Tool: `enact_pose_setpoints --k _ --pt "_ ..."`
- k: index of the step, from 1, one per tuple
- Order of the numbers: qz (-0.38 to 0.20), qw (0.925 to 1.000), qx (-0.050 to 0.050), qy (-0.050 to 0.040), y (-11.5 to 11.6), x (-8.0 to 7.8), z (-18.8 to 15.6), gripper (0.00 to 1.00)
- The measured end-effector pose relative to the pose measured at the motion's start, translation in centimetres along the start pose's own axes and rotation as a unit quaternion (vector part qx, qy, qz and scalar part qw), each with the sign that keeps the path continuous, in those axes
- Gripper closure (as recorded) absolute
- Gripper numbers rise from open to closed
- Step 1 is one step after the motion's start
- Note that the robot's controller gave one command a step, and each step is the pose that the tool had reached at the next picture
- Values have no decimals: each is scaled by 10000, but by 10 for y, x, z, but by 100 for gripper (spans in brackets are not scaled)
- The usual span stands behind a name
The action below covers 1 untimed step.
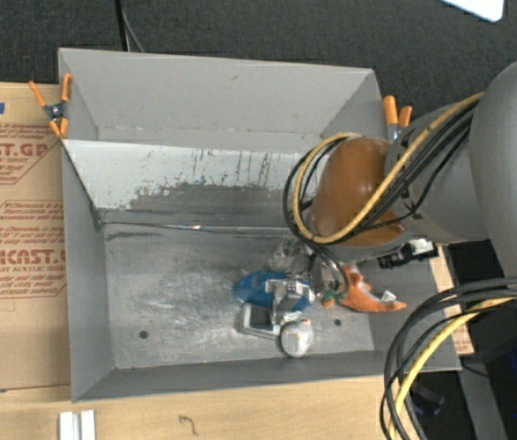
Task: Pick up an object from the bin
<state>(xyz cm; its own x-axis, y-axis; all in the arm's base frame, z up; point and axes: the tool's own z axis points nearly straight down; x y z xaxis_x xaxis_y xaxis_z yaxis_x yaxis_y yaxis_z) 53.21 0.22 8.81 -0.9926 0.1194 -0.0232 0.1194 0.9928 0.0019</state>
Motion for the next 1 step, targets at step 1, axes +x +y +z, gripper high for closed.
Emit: enact_pose_setpoints --k 1 --pt "-43 10000 -4 -20 0 1 -4 100"
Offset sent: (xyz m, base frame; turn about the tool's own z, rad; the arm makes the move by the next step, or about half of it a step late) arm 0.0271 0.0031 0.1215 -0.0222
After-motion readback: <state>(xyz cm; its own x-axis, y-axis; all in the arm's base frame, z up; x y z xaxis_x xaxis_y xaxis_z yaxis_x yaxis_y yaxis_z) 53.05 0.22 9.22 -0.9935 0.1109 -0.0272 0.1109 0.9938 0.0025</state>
